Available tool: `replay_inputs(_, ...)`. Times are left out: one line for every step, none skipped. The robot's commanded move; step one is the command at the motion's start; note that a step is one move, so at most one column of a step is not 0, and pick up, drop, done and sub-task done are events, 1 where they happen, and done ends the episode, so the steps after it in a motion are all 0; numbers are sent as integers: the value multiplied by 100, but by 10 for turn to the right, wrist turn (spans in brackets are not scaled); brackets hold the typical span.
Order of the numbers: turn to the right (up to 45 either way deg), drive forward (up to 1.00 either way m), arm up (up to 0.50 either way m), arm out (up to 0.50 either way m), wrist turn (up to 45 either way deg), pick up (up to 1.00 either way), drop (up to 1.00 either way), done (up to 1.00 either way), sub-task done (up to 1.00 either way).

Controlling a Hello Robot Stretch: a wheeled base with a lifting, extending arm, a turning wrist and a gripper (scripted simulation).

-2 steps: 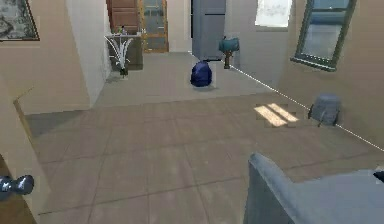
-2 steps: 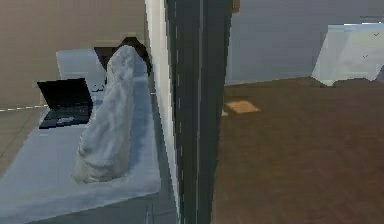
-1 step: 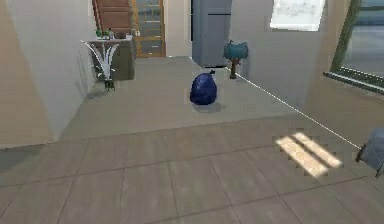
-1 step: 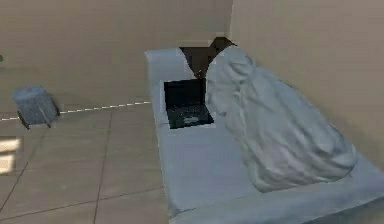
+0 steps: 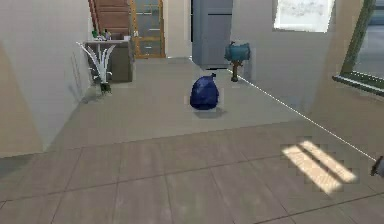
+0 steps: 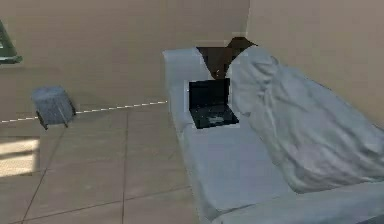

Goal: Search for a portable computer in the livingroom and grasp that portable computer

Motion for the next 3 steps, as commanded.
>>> replay_inputs(450, 0, 0, 0, 0, 0, 0, 0, 0)
replay_inputs(120, 0, 0, 0, 0, 0, 0, 0, 0)
replay_inputs(0, 45, 0, 0, 0, 0, 0, 0, 0)
